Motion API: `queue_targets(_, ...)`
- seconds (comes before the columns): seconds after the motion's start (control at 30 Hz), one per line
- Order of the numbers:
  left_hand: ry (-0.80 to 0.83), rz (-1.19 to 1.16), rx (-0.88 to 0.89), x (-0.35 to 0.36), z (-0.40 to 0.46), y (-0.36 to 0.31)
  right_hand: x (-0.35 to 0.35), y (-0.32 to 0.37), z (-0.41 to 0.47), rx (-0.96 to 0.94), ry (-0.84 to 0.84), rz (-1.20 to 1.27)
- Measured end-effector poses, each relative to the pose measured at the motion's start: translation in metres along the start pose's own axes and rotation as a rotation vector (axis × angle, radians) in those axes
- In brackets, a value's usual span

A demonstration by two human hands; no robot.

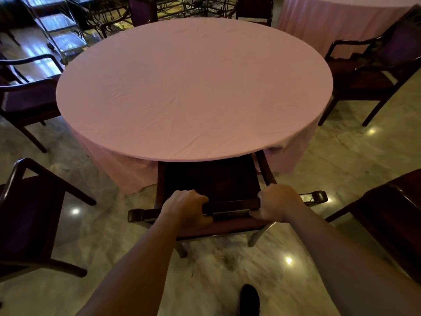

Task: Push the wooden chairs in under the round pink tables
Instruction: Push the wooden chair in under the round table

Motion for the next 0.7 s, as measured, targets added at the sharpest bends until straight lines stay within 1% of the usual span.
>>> queue_targets(0.17, 0.019, 0.027, -0.036, 0.001, -0.002, -0.002, 0.005, 0.0, -0.002, 0.007, -0.003, 0.029)
queue_targets(0.37, 0.031, 0.03, -0.1, -0.001, -0.009, -0.01, 0.006, 0.006, -0.015, 0.067, -0.068, 0.072)
queue_targets(0.5, 0.016, -0.069, -0.123, -0.005, -0.018, -0.019, 0.003, 0.009, -0.039, 0.104, -0.06, 0.198)
queue_targets(0.57, 0.023, -0.081, -0.117, -0.009, -0.023, -0.026, -0.003, 0.01, -0.055, 0.101, -0.071, 0.264)
queue_targets(0.7, -0.012, -0.012, -0.063, -0.027, -0.03, -0.048, -0.013, 0.007, -0.097, 0.165, -0.101, 0.556)
Point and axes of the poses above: each hand's wrist, its own z-axis towards the middle knuckle, its own x-axis out of the palm, y = z × x, the point moved 3 cm from there along z, towards the middle knuckle, and after that the axes turned 10 degrees about z, right-handed, at the moved point
